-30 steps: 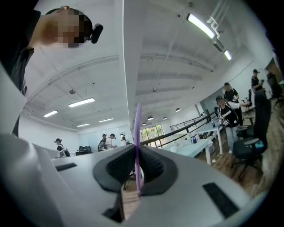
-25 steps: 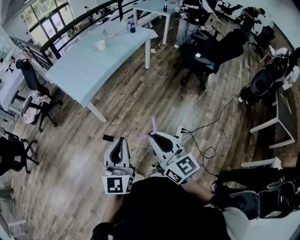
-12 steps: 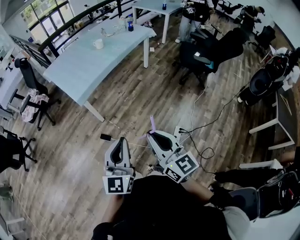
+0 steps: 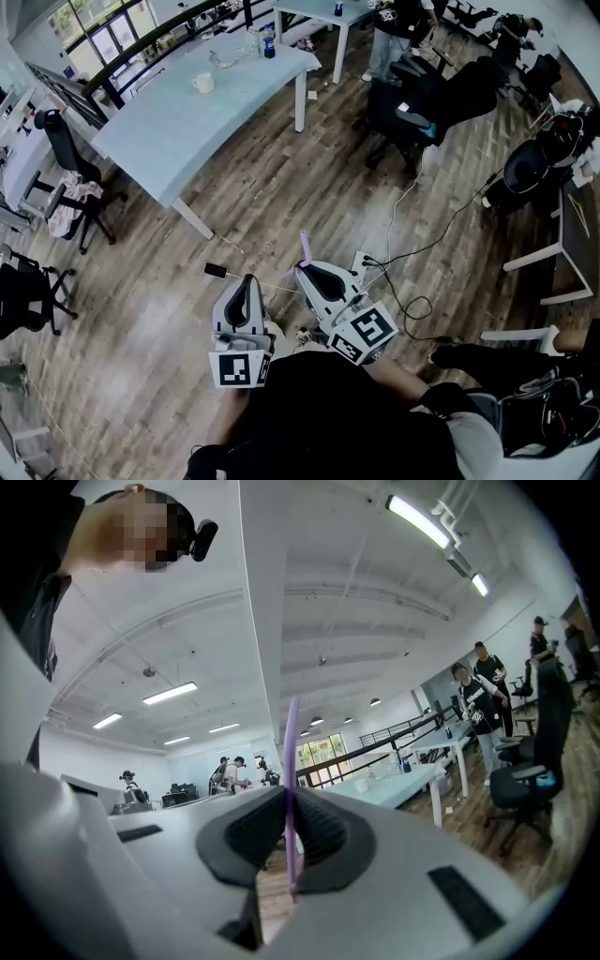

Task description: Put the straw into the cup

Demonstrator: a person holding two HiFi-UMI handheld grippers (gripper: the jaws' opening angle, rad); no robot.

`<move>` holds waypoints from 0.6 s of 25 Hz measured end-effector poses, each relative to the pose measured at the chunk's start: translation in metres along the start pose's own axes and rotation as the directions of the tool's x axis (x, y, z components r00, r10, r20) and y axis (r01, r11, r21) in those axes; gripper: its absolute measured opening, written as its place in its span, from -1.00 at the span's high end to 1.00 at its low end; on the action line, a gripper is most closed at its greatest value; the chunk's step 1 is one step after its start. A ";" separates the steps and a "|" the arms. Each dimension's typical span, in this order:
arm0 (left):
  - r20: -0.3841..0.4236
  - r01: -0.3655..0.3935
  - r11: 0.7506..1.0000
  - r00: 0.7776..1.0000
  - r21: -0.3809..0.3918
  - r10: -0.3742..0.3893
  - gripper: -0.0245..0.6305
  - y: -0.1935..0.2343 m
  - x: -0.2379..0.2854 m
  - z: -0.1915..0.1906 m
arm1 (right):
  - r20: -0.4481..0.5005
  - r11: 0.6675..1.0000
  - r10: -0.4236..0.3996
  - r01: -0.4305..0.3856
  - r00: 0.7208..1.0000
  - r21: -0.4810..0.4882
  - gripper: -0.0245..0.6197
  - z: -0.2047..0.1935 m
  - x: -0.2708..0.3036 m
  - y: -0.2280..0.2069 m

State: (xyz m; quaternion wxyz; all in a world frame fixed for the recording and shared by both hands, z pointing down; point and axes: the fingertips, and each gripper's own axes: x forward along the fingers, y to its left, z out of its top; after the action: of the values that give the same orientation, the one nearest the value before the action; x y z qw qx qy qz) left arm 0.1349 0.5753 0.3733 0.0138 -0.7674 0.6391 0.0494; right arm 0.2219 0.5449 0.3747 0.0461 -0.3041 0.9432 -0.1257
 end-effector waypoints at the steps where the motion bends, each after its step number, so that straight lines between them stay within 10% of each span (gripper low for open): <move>1: -0.002 -0.003 1.000 1.000 -0.002 0.003 0.88 0.003 0.001 0.000 | -0.003 1.000 0.000 0.000 1.000 0.002 0.82 -0.001 0.003 0.000; 15: 0.003 0.069 0.997 0.998 -0.037 -0.069 0.89 0.051 0.057 -0.007 | -0.016 0.997 -0.075 0.075 0.997 0.024 0.81 -0.002 0.066 -0.025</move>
State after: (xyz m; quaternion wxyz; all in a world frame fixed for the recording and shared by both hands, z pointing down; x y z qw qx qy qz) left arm 0.0949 0.5100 0.3773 0.0018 -0.7892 0.6110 0.0615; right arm 0.1824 0.4872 0.3821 0.0380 -0.3379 0.9298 -0.1411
